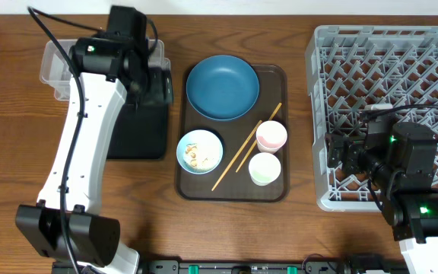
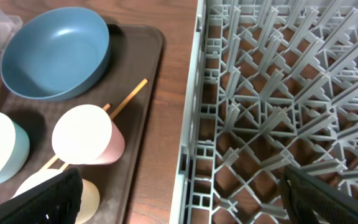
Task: Sort waste into correct bins and load items into the dishwasher rack
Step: 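Carry the yellow wrapper with the left gripper and release it into the clear bin, then move the left gripper to the cream cup and grasp it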
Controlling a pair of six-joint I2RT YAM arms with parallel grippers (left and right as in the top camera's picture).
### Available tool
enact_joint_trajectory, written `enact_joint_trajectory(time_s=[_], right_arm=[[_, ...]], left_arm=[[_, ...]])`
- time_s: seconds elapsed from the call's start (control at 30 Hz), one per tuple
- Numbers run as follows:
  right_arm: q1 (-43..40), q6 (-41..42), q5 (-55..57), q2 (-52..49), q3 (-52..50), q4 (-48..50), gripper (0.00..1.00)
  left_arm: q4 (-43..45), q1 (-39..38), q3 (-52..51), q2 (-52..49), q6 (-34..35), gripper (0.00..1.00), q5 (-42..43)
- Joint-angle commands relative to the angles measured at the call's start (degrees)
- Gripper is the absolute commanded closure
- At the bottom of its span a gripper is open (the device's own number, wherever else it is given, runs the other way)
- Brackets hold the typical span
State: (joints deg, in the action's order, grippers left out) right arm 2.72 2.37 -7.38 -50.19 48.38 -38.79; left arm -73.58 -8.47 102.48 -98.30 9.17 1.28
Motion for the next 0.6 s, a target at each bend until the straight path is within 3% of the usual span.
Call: enact_joint_trajectory(time_s=[0.0,0.23,0.43,0.57], right_arm=[[0.3,0.8,1.4,0.3,1.1,0.0,0.01],[0.3,0.8,1.4,0.3,1.1,-0.4,0.01],[0.3,0.8,2.7,0.3,1.1,-0.8,0.01],[0.3,2.1,5.2,0.2,1.1,-0.9,0.01]], left_arm=[[-5.4,-1.0,0.1,2.5,-0.1,0.13,-0.5],[-11.0,-3.3,-4.6,11.2,2.3,0.13,-0.3],[-2.1,-9.2,-17.8,21.4,3.6,0.12,-0.1],[6.4,-12.9,-25.2,24.5,3.5,0.07,4.9]])
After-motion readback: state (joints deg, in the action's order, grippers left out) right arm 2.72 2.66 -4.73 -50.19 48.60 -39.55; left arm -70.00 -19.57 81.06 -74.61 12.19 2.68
